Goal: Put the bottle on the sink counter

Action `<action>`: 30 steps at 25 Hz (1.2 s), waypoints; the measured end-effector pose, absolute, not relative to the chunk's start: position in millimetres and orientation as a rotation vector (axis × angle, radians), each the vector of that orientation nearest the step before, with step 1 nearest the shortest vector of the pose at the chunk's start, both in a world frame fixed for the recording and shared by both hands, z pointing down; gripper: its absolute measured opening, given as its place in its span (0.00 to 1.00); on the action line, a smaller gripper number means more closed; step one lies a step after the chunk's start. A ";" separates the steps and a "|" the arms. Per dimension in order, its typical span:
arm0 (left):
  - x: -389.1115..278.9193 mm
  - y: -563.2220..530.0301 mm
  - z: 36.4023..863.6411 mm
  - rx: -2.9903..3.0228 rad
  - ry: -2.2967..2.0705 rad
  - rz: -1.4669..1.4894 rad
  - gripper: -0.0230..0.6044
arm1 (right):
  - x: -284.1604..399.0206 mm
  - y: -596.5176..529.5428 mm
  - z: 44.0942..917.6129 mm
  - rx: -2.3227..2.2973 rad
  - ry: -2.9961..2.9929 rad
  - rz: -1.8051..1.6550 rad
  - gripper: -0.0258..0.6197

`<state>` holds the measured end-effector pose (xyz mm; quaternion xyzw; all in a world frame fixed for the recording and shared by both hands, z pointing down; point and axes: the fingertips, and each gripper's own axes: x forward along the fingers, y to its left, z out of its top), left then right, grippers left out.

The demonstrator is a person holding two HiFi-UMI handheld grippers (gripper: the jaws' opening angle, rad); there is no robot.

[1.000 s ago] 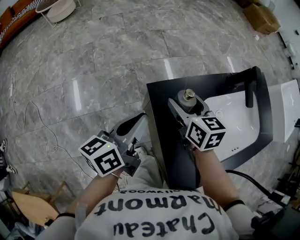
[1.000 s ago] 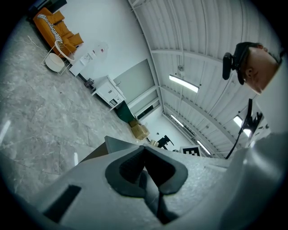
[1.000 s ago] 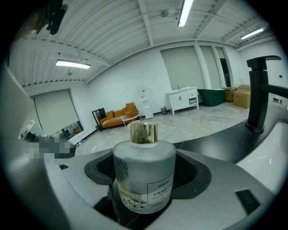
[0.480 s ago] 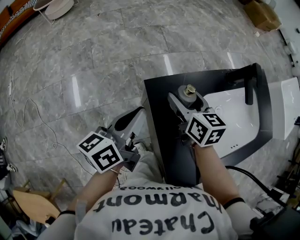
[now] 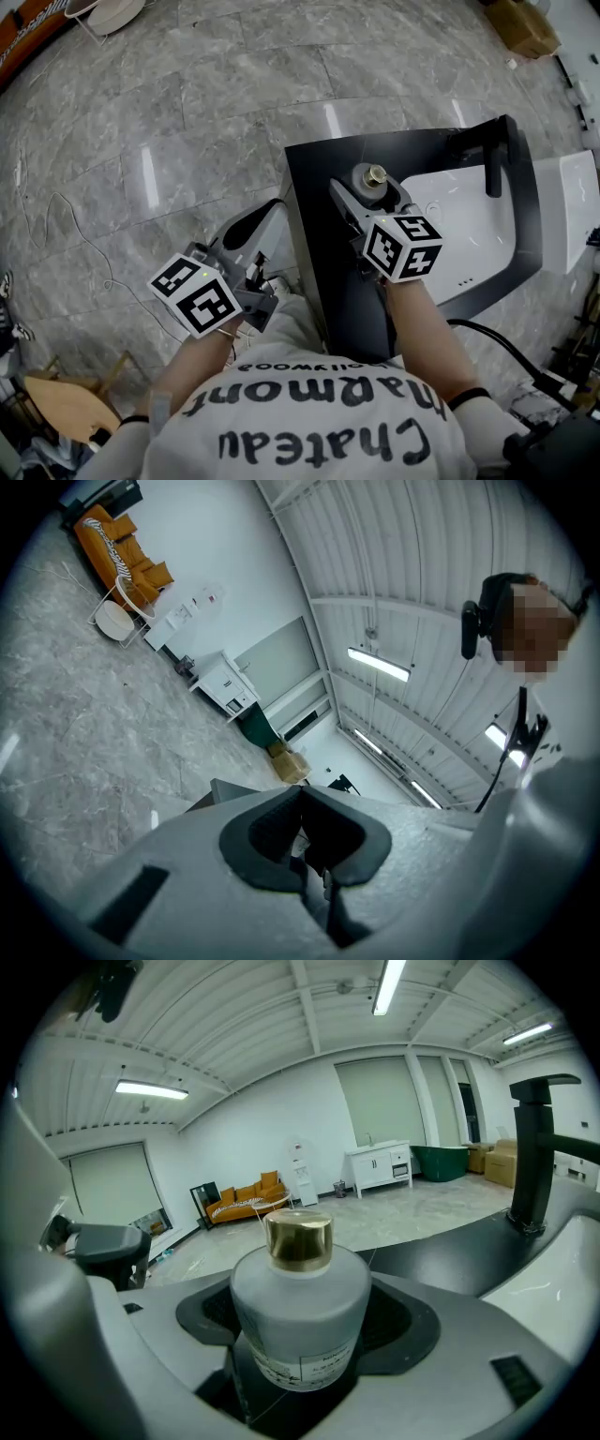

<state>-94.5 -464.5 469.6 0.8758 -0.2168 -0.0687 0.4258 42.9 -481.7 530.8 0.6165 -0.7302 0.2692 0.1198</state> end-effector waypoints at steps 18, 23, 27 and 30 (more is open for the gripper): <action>-124.0 -454.5 449.7 2.205 -0.581 -0.231 0.06 | 35.0 -473.1 539.7 1.724 -2.053 0.680 0.57; -128.9 -448.8 444.2 2.221 -0.591 -0.231 0.06 | 37.7 -471.8 539.5 1.763 -2.072 0.752 0.57; -134.9 -446.0 438.0 2.234 -0.609 -0.238 0.06 | 33.8 -470.9 541.4 1.733 -2.062 0.709 0.57; -140.7 -442.8 434.9 2.239 -0.626 -0.239 0.06 | 30.4 -470.3 545.2 1.707 -2.044 0.655 0.57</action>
